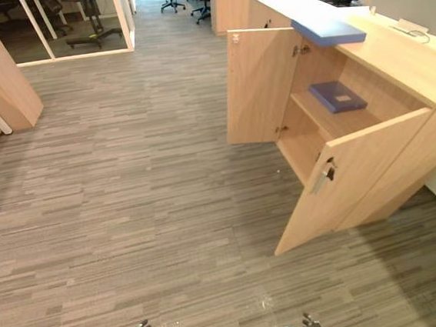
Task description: Walk over to the cabinet, pick up the folder, carry it to the office cabinet, place the folder inside the office cabinet, then close the office cabinet door
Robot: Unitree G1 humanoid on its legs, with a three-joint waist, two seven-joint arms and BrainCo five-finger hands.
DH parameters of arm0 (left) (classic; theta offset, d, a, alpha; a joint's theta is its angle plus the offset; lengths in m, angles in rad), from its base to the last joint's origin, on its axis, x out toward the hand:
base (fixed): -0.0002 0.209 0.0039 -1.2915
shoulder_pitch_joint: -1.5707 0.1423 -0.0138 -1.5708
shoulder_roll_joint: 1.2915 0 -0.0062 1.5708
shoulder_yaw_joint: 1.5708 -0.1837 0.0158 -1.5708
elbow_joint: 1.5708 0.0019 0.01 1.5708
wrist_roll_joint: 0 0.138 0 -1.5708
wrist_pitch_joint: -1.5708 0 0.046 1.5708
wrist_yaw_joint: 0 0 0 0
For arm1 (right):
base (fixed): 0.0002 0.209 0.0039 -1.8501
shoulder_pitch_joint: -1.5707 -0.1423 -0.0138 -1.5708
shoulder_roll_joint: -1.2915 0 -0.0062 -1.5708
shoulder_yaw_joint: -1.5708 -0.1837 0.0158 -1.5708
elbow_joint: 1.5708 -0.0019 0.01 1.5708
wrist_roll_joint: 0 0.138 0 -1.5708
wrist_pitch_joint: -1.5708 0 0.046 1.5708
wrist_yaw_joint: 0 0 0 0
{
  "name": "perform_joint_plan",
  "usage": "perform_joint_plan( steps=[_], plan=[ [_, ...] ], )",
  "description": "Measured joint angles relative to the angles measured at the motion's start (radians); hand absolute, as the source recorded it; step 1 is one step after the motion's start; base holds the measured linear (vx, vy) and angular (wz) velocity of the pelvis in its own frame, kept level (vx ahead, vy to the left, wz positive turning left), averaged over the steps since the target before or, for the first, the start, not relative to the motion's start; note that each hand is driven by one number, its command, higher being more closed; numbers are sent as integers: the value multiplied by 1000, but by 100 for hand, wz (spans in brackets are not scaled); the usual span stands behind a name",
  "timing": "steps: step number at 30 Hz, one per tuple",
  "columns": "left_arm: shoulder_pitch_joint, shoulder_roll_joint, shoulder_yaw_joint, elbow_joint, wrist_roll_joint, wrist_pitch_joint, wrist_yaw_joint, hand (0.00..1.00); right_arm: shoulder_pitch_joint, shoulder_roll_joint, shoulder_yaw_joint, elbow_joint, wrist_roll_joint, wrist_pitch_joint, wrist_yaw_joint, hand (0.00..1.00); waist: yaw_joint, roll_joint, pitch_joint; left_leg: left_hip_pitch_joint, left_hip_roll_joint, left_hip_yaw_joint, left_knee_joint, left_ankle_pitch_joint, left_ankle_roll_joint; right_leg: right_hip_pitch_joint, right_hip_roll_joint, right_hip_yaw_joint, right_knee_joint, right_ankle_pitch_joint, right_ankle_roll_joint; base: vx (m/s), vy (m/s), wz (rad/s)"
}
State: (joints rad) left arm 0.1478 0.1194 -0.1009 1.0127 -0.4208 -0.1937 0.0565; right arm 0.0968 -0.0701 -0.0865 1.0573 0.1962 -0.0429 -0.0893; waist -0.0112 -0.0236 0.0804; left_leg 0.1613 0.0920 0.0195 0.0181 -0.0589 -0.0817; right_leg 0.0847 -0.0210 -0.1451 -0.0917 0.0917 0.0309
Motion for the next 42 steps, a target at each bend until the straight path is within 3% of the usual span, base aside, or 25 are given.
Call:
perform_joint_plan(
  steps=[10,27,38,42],
  plan=[
    [-24,0,-2,-2,121,-1,7,0,-18,25,0,0,-2,-1,1,0,0,5,23,2,0,3,-1,0,0,1,0,2,0,0,0,0,0,0],
    [-37,-1,-39,-3,270,-16,85,0,-23,26,1,5,-21,-19,-13,0,-1,3,26,12,0,4,-4,0,0,8,0,2,0,-3,2,0,0,0],
    [-32,0,-48,-44,261,-17,115,0,-23,26,45,-33,-97,-20,-51,0,-3,2,27,7,1,-6,-13,0,0,2,0,-12,0,-18,-1,0,0,3],
    [-13,-28,-39,-200,124,-33,118,0,-23,41,63,-114,-56,-22,-61,0,-4,-3,29,-9,2,-9,-15,0,0,-12,1,-15,0,-15,-5,0,0,3]
  ],
)
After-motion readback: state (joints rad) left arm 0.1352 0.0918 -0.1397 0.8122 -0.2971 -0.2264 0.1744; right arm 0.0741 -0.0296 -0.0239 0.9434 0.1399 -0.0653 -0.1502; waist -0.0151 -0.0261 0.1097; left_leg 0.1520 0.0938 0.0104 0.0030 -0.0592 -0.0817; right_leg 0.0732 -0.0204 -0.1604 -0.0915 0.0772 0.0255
